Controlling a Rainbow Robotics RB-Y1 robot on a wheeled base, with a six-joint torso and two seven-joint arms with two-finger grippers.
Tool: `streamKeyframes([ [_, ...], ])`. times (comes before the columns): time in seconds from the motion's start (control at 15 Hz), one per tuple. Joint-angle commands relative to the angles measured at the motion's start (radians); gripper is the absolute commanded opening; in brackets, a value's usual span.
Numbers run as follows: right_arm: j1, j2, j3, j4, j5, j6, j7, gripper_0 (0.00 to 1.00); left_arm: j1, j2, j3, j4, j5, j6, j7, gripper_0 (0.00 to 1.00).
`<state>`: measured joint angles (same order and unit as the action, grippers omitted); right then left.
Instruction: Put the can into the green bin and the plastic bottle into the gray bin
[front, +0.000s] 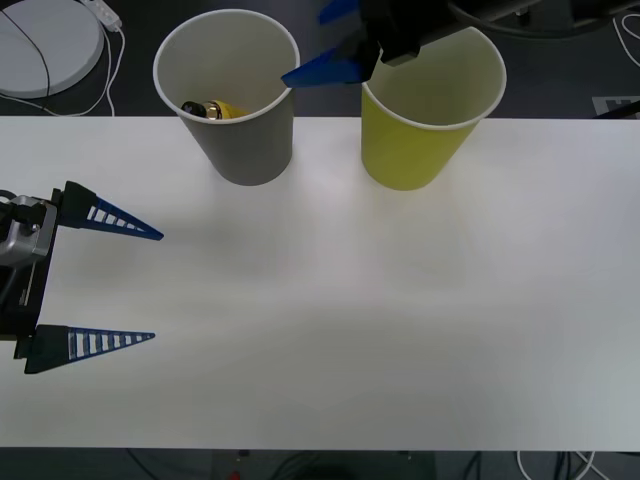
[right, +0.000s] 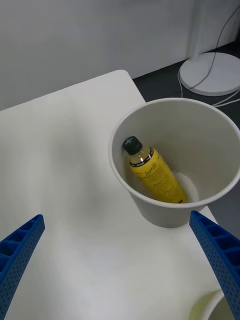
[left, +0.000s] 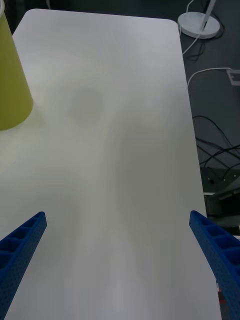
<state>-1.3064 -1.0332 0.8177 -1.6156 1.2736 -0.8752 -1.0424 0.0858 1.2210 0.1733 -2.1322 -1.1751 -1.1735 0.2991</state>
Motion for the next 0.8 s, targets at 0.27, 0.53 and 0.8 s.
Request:
streamKeyframes([
  [0.27,0.274,-0.14,-0.154,-0.176,-0.103,0.039,0.246,1.0,0.0,0.0,0.0,0.0,0.0,0.0,0.0,1.0],
  [0.53,0.515,-0.209,-0.325,-0.337,-0.088,0.058,0.282,1.0,0.0,0.0,0.0,0.0,0.0,0.0,0.0,1.0],
  [0.8,0.727,-0.223,-0.48,-0.432,-0.068,0.058,0.346,1.0,0.0,0.0,0.0,0.0,0.0,0.0,0.0,1.0],
])
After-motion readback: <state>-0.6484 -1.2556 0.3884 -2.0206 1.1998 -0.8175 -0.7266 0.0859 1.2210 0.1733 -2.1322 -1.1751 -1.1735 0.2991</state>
